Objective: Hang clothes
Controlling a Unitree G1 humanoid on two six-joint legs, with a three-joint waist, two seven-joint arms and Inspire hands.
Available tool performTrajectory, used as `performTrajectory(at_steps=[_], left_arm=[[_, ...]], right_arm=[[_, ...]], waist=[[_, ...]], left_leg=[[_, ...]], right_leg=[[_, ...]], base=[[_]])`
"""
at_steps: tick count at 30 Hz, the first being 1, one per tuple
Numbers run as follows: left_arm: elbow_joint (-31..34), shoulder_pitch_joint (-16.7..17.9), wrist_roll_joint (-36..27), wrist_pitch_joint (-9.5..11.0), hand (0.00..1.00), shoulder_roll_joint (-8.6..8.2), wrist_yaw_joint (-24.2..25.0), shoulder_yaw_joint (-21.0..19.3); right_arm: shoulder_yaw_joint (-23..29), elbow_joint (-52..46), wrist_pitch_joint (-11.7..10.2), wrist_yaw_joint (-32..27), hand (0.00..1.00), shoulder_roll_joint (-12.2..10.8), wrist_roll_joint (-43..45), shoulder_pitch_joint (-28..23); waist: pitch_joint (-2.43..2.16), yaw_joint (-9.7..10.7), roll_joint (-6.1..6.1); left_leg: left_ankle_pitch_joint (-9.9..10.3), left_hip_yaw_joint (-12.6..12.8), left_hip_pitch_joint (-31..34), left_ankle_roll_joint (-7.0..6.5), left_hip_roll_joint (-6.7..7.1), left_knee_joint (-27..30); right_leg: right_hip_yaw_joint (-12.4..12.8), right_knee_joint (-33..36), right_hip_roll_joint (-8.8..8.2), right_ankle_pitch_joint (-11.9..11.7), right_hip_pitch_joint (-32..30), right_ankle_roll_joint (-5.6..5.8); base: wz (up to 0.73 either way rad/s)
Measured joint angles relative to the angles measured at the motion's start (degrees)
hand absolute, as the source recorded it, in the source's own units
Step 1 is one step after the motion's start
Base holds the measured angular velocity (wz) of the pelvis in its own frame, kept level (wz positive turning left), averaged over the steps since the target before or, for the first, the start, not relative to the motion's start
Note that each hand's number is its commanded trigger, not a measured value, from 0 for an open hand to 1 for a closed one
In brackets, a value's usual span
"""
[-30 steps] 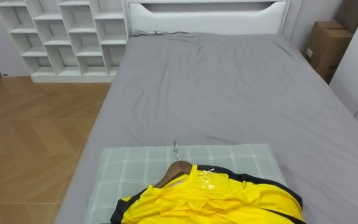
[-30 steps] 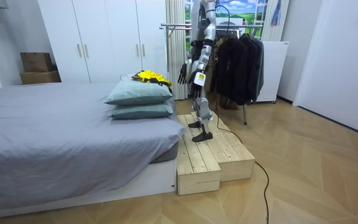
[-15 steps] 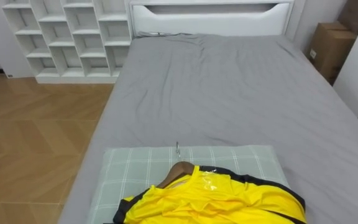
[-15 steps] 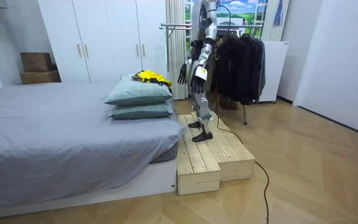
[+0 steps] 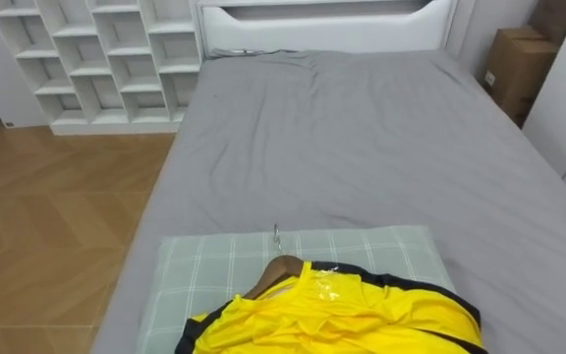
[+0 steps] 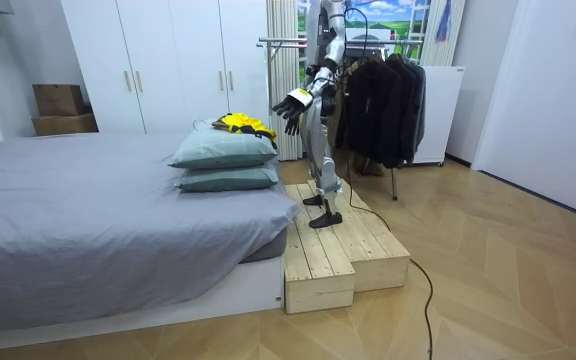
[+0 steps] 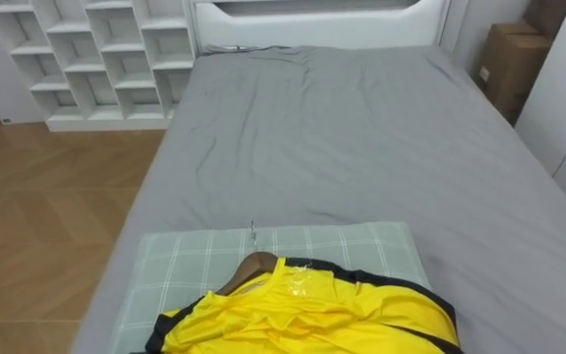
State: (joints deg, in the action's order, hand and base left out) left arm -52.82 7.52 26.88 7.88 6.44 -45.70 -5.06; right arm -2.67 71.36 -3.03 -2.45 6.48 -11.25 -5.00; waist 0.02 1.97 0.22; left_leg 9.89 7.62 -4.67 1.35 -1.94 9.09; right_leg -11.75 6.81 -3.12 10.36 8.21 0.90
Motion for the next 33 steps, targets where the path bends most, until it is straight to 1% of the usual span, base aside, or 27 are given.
performTrajectory(at_steps=[1,4,7,10,11,13,16,18,20,22,23,27,30,33], left_arm=[[0.03,-0.51,1.4,-0.01,0.0,0.02,-0.44,0.63],[0.27,-1.55,5.74,0.03,0.0,0.03,-1.42,0.85],[2.9,-1.76,12.07,-0.04,0.0,0.6,-2.2,0.94],[6.54,-1.78,16.63,-0.06,0.0,1.07,-3.49,1.54],[6.8,-1.79,17.24,-0.1,0.0,1.18,-3.77,1.87],[6.91,-1.8,20.19,-0.54,0.0,1.25,-3.95,2.33],[6.92,-1.8,21.88,-1.5,0.0,1.35,-3.92,4.85],[6.92,-1.8,22.87,-1.72,0.0,1.33,-3.78,5.88],[6.92,-1.8,23.46,-1.85,0.0,1.33,-3.67,6.12],[6.92,-1.79,24.5,-2.62,0.0,1.34,-3.54,6.1],[6.92,-1.77,24.61,-2.68,0.0,1.36,-3.52,6.12],[6.92,-1.83,25.27,-3.07,0.0,1.36,-3.47,6.47],[6.92,-1.85,25.88,-3.69,0.0,1.35,-3.47,6.65],[6.92,-2.15,27.89,-3.78,0.0,1.36,-3.46,6.68]], right_arm=[[-0.04,0.09,-0.04,-0.08,0.0,0.11,-0.24,0.06],[-0.52,0.35,-0.08,-0.58,0.0,0.28,-0.43,0.13],[-0.58,0.37,-0.12,-0.55,0.0,0.35,0.1,0.55],[-0.53,0.27,-0.12,-0.54,0.0,0.48,0.5,0.65],[-0.53,0.22,-0.12,-0.54,0.0,0.5,0.61,0.66],[-0.53,0.16,-0.11,-0.48,0.0,0.51,1.59,1.07],[-0.47,-0.16,-0.11,0.13,0.0,0.57,2.77,1.15],[-0.44,-0.19,-0.1,0.17,0.0,0.61,2.81,1.12],[-0.38,-0.19,-0.1,0.25,0.0,0.62,2.84,1.15],[0.08,-0.19,-0.1,0.66,0.0,0.7,2.86,1.14],[0.13,-0.19,-0.1,0.66,0.0,0.7,2.85,1.15],[0.13,-0.16,-0.07,0.57,0.0,0.85,2.83,1.22],[0.22,-0.16,-0.05,0.52,0.0,0.95,2.65,1.07],[0.2,-0.13,-0.05,0.48,0.0,0.98,1.9,1.03]], waist=[[0.05,0.03,0.1],[0.06,0.09,0.2],[0.02,1.09,0.18],[-0.03,1.53,0.06],[-0.05,1.69,0.06],[-0.08,2.68,0.03],[-0.26,3.03,-0.15],[-0.26,3.08,-0.17],[-0.26,3.21,-0.16],[-0.26,3.62,-0.07],[-0.27,3.77,-0.02],[-0.51,4.25,0.46],[-0.44,4.39,0.63],[-0.25,4.37,0.74]], left_leg=[[0.0,-0.02,0.07,0.0,0.0,0.01],[0.0,-0.08,0.17,0.0,0.0,0.03],[0.0,-0.04,0.24,0.0,0.01,0.06],[-0.01,0.07,0.49,-0.01,0.1,0.09],[-0.01,0.06,0.49,-0.01,0.14,0.09],[-0.01,-0.08,0.53,-0.01,0.24,0.09],[-0.01,0.05,0.87,-0.02,0.25,0.08],[-0.01,0.05,0.92,-0.02,0.25,0.08],[-0.01,0.06,0.89,-0.02,0.25,0.07],[-0.01,0.06,0.88,-0.02,0.24,0.07],[-0.01,0.05,0.89,-0.02,0.24,0.06],[0.0,0.06,0.8,-0.03,0.24,0.04],[0.0,0.02,0.61,-0.03,0.23,0.02],[0.0,0.04,0.35,-0.03,0.23,-0.14]], right_leg=[[0.0,-0.01,0.0,0.0,-0.04,0.0],[-0.02,-0.04,0.0,0.0,-0.07,0.0],[-0.02,-0.05,0.0,0.0,-0.12,0.0],[-0.02,-0.05,-0.09,0.0,-0.33,0.0],[0.0,-0.05,-0.12,0.0,-0.33,0.0],[0.04,-0.05,-0.2,0.0,-0.43,0.01],[0.24,-0.01,-0.22,-0.01,-0.92,0.02],[0.33,0.04,-0.22,-0.02,-1.03,0.03],[0.46,0.05,-0.22,-0.02,-1.05,0.03],[0.54,0.06,-0.22,-0.02,-1.05,0.03],[0.54,0.05,-0.22,-0.02,-1.05,0.03],[0.58,0.11,-0.21,-0.03,-1.07,0.03],[0.76,0.16,-0.2,-0.03,-0.94,0.03],[0.91,0.2,-0.2,-0.02,-0.81,0.03]], base=[[0.0],[0.0],[0.0],[0.0],[0.0],[0.0],[0.0],[0.0],[0.0],[0.0],[0.0],[0.0],[0.0],[0.0]])
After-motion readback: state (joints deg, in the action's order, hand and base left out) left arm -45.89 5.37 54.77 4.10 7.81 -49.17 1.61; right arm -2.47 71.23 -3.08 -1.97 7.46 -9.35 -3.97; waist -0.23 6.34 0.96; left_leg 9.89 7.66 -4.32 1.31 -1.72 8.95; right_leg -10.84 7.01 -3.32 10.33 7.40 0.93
